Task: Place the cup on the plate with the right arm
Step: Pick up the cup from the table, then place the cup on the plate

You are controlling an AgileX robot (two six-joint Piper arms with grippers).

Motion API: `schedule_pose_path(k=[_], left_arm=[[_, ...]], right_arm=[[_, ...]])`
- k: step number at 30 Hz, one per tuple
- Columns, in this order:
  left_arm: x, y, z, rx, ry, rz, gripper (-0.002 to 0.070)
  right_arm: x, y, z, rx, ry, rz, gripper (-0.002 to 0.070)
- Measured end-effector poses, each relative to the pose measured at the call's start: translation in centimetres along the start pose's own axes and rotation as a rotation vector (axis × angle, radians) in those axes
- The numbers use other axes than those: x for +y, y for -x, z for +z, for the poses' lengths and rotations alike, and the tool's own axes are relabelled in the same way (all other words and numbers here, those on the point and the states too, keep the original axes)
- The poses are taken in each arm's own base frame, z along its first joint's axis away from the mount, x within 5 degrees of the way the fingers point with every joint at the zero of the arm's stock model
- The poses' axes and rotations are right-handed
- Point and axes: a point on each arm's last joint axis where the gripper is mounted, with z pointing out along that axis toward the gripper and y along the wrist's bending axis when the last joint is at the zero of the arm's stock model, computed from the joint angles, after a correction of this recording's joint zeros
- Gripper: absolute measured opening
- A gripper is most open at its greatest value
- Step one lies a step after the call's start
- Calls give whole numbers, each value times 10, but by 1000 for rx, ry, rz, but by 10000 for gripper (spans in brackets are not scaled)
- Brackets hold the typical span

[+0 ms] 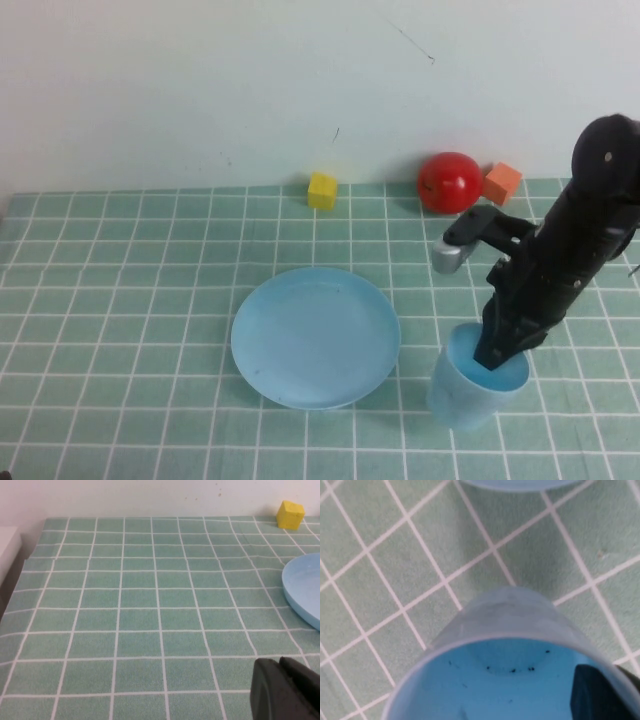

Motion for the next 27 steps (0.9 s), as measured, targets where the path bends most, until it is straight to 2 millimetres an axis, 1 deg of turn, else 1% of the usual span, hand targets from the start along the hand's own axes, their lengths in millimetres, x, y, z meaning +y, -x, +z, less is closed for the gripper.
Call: schedule_pose_path(k=[4,7,9,11,14,17,18,19,20,23,25,27], left_arm=[[0,0,0,0,0,0,-3],[0,0,0,0,0,0,-3],[0,0,0,0,0,0,-3],[0,0,0,0,0,0,-3],[0,0,0,0,0,0,-3],[0,0,0,0,0,0,-3],[0,0,0,0,0,0,-3],[0,0,0,0,0,0,-3],[0,0,0,0,0,0,-3],[0,0,0,0,0,0,-3],[0,0,0,0,0,0,-3],[0,0,0,0,0,-1,-3]], right_arm=[[3,28,-36,-67,-29,-32,17],[13,54,-62,-155,-70,-89,17],[22,71,-71,-198,-90,-138,17],[31,91,-75,-238,-110,-190,17],[41,118,-64,-264,-127,-253,17],[42,140,-39,-235,-141,-288,17],[38,145,-29,-215,-147,-286,17],[32,149,-16,-187,-146,-275,17],[27,152,-7,-168,-147,-262,17],[15,156,13,-133,-150,-224,17],[11,157,22,-116,-147,-215,17],[9,157,27,-104,-142,-210,17]])
